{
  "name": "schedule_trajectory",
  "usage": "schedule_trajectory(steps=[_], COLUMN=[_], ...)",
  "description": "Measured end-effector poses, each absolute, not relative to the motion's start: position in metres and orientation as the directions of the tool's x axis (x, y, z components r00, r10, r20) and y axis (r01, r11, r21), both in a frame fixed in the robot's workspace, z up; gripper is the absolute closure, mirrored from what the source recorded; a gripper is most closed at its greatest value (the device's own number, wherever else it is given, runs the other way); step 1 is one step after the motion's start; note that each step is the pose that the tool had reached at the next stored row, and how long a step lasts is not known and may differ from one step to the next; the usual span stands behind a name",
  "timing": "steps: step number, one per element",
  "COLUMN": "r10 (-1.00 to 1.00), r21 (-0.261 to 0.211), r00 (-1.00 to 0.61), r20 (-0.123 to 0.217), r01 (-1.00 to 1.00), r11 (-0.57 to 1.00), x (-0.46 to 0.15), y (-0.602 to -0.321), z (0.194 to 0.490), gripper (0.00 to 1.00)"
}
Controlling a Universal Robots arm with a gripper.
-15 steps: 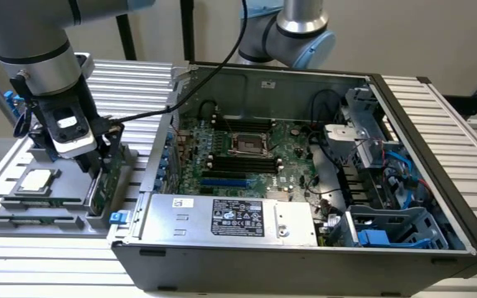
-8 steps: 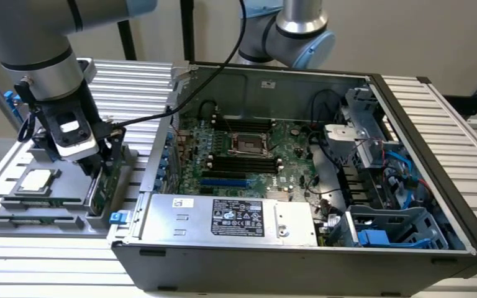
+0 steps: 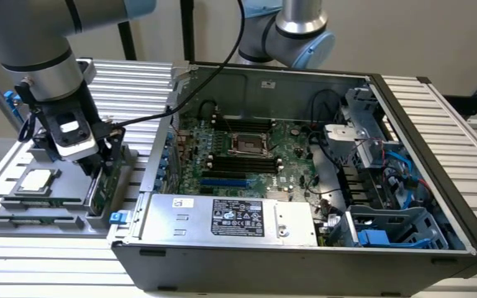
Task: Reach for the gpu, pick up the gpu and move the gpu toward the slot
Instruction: 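Pick up the gpu and move the gpu toward the slot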
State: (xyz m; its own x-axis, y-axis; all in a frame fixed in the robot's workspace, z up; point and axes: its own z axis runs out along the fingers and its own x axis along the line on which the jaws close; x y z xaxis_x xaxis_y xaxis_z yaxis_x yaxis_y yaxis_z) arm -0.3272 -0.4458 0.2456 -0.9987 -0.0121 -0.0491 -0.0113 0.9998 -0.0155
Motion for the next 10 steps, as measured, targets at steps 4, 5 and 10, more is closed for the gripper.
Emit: schedule_trajectory(steps=[4, 5, 10], r10=[-0.012, -0.012, -0.013], r21=[-0.019, -0.020, -0.026], r00=[-0.999, -0.999, -0.999], r20=[-0.049, -0.049, -0.050], r01=[-0.011, -0.011, -0.011], r11=[1.000, 1.000, 1.000], x=[-0.3272, -0.3272, -0.3272], y=[-0.4442, -0.4438, -0.4420], z=[0.2442, 0.2439, 0.2430], gripper=[0.58, 0.58, 0.58])
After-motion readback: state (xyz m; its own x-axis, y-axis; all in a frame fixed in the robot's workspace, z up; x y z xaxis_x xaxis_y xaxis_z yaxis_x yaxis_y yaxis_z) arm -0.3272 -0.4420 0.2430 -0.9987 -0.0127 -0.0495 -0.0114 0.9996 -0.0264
